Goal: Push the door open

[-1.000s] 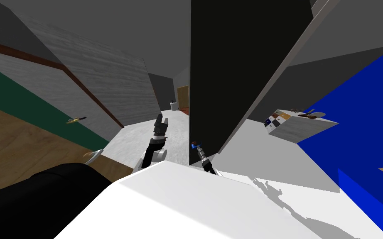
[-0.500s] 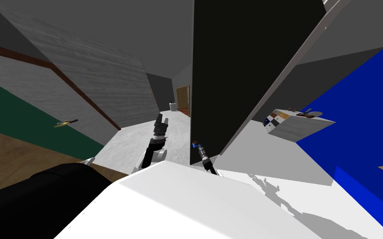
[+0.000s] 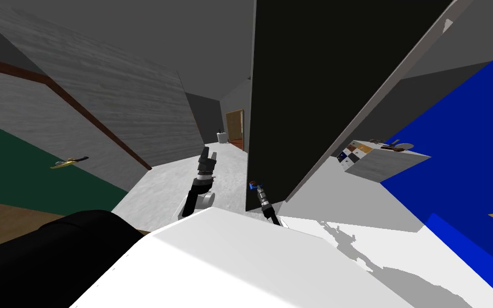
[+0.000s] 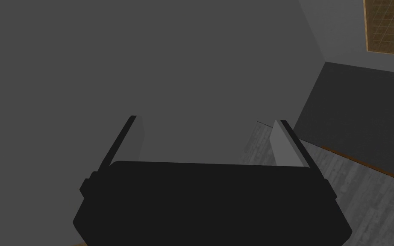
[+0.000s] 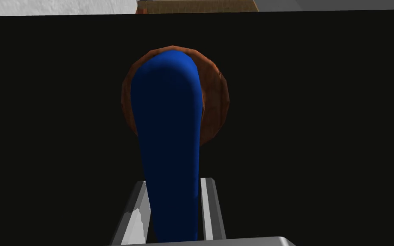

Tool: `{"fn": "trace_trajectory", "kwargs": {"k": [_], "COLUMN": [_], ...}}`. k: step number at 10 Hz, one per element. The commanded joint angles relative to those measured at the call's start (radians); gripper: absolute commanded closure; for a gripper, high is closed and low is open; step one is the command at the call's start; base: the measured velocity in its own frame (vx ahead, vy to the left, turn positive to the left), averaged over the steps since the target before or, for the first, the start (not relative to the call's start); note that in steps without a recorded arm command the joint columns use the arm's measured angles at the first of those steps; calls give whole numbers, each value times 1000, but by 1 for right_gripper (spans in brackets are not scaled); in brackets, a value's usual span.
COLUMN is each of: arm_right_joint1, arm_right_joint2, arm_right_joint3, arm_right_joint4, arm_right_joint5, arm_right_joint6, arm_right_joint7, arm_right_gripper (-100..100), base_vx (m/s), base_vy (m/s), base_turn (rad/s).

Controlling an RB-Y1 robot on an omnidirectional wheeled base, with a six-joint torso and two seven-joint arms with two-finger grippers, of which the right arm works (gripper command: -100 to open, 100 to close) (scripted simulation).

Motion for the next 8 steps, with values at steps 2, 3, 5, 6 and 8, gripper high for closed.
{"fn": "trace_trajectory", "kwargs": {"k": [2, 3, 5, 6, 8], "arm_right_joint1": [-10, -12, -15, -17, -19], "arm_right_joint2": [0, 3, 12, 17, 26], "arm_right_joint3": [-40, -50, -78, -94, -117], "arm_right_joint4": [2, 5, 14, 19, 27], "arm_right_joint5": [-9, -10, -15, -17, -21], "arm_right_joint6": [2, 2, 3, 4, 4], "arm_right_joint7": [8, 11, 20, 24, 31], "arm_right_gripper": [100, 100, 100, 100, 100], "base_vx": [79, 82, 88, 118, 138], "base_vy": [108, 104, 136, 156, 182], "base_turn": [-33, -29, -61, -43, -51]}}
